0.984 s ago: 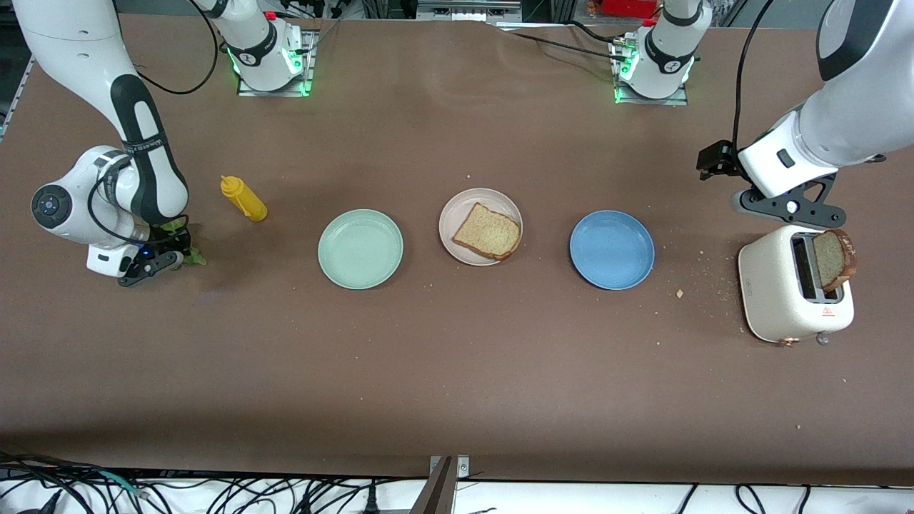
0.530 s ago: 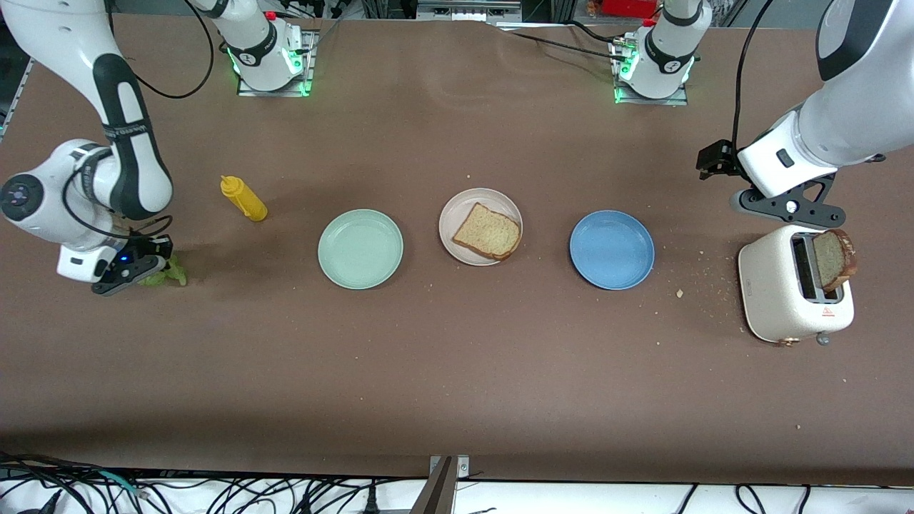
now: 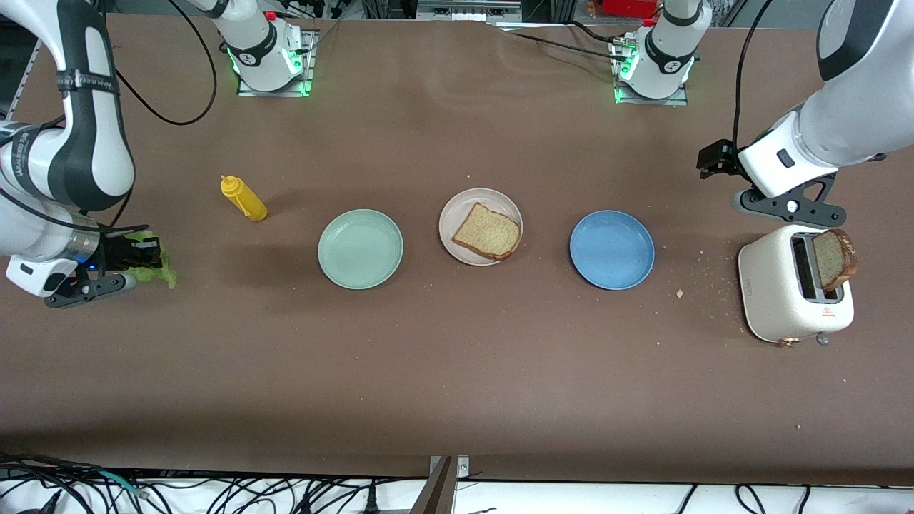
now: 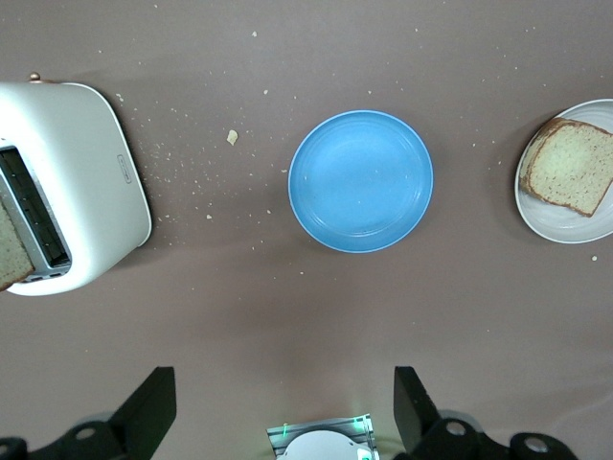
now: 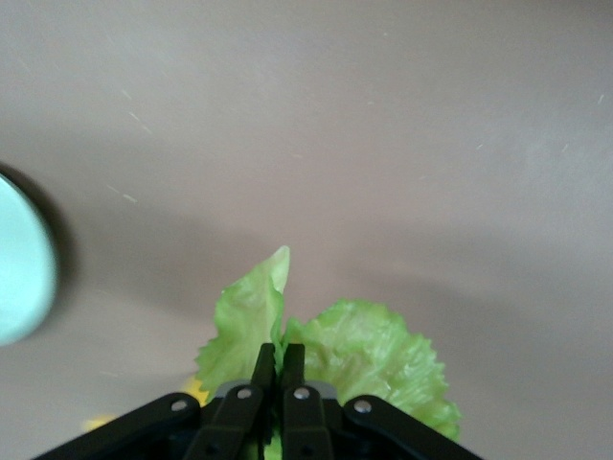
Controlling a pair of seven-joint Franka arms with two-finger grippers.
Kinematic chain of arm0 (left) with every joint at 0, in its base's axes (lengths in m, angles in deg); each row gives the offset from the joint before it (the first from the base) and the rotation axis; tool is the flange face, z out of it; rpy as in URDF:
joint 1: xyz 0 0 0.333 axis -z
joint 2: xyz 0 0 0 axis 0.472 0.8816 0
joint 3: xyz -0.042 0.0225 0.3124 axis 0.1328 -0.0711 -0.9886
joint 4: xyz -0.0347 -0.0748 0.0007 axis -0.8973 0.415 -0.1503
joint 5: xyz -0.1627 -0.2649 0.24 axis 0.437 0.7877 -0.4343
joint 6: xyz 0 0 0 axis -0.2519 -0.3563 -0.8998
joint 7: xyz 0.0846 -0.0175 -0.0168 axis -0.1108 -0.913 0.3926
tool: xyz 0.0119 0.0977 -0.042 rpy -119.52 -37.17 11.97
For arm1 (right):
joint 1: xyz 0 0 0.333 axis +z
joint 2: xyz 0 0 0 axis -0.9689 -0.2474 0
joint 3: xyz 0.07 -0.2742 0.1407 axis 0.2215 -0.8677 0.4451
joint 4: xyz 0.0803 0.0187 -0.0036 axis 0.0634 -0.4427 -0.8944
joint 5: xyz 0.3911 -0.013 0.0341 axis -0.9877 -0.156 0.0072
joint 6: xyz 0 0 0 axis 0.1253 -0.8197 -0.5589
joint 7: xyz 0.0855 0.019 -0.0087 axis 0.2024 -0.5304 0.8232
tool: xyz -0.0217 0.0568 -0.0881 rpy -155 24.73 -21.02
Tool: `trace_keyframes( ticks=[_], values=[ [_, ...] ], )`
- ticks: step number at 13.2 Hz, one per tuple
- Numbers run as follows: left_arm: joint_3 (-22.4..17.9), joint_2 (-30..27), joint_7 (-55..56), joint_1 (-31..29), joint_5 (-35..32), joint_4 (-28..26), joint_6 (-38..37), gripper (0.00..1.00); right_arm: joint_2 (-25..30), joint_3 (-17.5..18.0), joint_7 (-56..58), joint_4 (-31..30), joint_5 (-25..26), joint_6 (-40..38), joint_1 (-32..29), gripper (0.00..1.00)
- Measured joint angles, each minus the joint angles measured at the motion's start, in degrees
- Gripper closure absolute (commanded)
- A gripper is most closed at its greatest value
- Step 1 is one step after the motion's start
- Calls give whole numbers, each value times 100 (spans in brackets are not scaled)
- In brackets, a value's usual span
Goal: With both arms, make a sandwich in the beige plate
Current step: 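Carry the lettuce leaf onto the bread on the beige plate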
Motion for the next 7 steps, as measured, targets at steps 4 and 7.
trace_keyframes(
  ticks=[4,7],
  values=[
    [-67,67,59,-6,-1,0,5,0,263,433,-2821,173,-83,-352,710,100],
    [-214,219,61,-44,-181,118,50,0,321,473,-5102,173,-545,-330,1634,100]
  ],
)
